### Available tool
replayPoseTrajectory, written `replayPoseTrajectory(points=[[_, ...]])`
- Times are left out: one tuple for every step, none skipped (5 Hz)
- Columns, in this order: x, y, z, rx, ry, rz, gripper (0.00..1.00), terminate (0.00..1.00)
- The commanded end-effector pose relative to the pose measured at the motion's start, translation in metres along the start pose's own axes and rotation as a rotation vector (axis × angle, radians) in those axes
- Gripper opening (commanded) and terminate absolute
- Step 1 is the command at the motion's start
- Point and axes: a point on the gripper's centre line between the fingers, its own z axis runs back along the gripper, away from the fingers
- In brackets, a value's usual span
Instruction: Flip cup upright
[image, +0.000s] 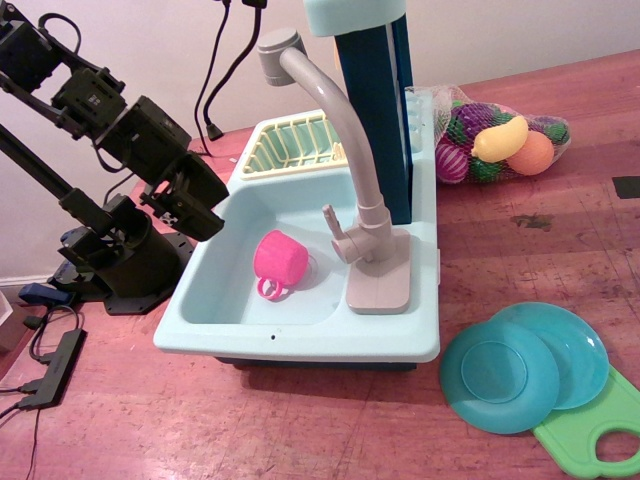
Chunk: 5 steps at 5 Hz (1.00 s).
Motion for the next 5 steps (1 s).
replayPoseTrajectory(points=[[0.0, 0.0, 0.0, 0.0, 0.0, 0.0, 1.0, 0.0], [-0.004, 0.003, -0.006, -0.017, -0.013, 0.121, 1.0, 0.0], [-0.004, 0.01, -0.015, -0.042, -0.049, 0.278, 1.0, 0.0], [-0.004, 0.012, -0.024, -0.075, -0.103, 0.417, 1.0, 0.0], [-0.011, 0.013, -0.039, -0.099, -0.125, 0.522, 1.0, 0.0]])
